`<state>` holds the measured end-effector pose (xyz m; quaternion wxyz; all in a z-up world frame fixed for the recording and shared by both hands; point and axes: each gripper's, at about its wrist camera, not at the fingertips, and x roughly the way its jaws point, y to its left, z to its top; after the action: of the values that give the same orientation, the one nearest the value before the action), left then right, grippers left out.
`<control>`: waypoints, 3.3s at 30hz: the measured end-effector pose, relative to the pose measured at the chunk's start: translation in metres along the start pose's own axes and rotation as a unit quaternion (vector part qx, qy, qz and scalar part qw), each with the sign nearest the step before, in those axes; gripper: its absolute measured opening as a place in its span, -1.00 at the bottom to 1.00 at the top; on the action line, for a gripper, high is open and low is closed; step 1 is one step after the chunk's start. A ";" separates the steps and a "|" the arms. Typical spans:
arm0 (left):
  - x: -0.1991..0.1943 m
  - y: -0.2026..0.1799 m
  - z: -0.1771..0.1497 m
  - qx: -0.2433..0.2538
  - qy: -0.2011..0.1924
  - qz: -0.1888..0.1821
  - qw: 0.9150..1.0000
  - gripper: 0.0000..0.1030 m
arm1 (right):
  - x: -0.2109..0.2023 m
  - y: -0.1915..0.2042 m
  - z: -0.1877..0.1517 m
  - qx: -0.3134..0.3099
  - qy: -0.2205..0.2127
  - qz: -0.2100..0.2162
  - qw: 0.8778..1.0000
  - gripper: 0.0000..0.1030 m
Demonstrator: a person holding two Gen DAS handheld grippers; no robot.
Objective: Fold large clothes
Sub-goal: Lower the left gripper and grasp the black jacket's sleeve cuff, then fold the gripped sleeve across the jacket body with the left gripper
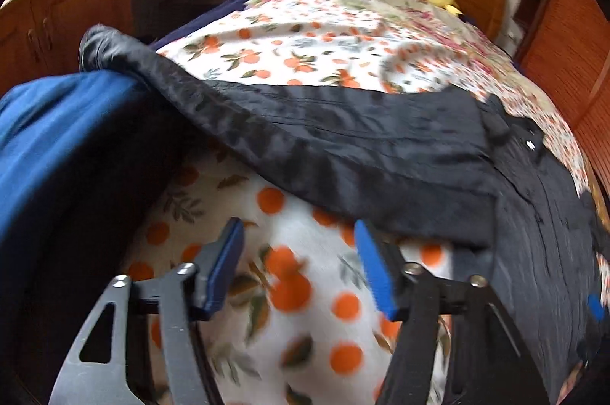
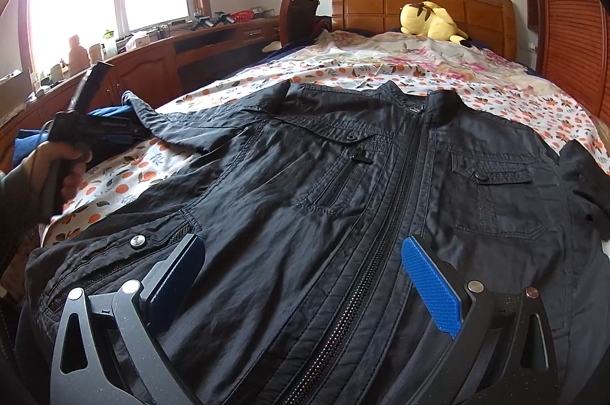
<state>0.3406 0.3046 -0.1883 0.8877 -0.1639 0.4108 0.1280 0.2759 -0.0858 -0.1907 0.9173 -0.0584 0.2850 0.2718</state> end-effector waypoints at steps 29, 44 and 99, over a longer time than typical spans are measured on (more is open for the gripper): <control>-0.085 -0.132 0.034 0.104 -0.059 -0.027 0.992 -0.96 | 0.001 -0.002 -0.003 0.010 -0.009 0.006 1.000 0.99; -0.139 -0.163 -0.033 0.169 -0.073 -0.058 0.981 -0.08 | 0.002 0.001 -0.004 0.013 -0.011 0.003 1.000 0.99; -0.210 -0.267 -0.085 0.253 -0.129 -0.123 0.951 -0.82 | -0.089 -0.047 -0.030 0.036 0.013 -0.074 0.997 0.99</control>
<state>0.2471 0.0079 -0.0286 0.9544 0.0349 0.2879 -0.0706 0.2249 -0.1753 -0.1685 0.9327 -0.0501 0.3014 0.1918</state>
